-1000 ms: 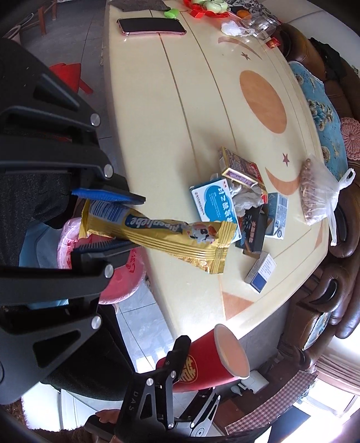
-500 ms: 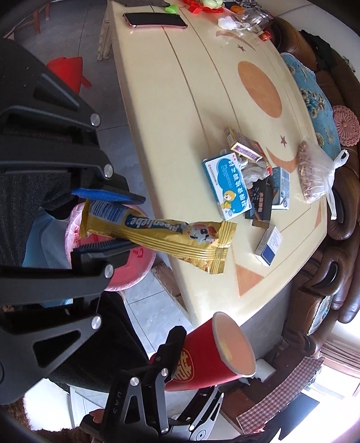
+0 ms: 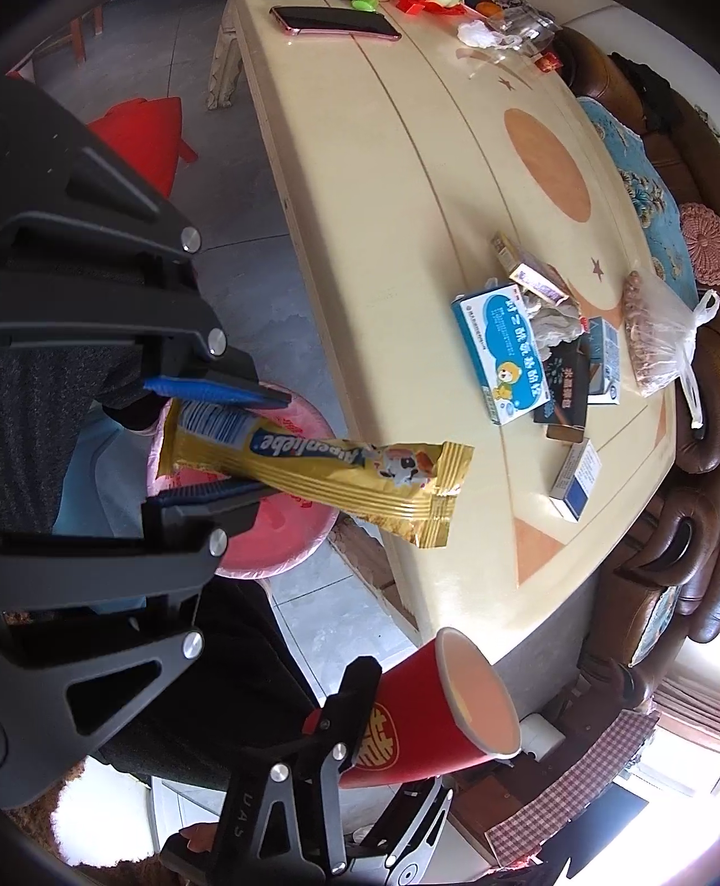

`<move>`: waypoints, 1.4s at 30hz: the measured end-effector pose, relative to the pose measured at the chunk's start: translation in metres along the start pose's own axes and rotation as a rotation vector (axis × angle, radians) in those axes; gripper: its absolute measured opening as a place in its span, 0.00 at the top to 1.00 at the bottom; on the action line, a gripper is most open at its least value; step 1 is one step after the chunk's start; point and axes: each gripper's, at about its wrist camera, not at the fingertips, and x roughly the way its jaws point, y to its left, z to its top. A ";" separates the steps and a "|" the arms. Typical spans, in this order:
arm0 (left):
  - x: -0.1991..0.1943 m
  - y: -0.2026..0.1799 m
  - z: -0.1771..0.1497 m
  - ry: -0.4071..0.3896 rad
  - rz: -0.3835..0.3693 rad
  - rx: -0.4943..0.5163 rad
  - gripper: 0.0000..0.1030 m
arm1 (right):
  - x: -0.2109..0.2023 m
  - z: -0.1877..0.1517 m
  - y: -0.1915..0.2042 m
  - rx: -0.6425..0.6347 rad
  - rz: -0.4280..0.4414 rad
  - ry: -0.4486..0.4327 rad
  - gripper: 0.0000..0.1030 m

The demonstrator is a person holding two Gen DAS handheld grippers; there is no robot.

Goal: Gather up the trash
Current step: 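Lift the red cup and yellow wrapper with both tools and carry them over the pink bin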

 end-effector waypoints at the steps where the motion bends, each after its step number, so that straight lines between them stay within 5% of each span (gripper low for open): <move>1: 0.002 0.000 -0.002 0.002 0.000 0.001 0.76 | 0.002 -0.002 0.001 -0.001 -0.005 0.000 0.44; 20: 0.054 -0.010 -0.019 0.056 -0.010 -0.003 0.76 | 0.050 -0.040 0.007 0.091 -0.010 0.046 0.43; 42: 0.153 -0.011 -0.053 0.233 -0.050 -0.084 0.75 | 0.128 -0.080 -0.001 0.147 -0.003 0.169 0.43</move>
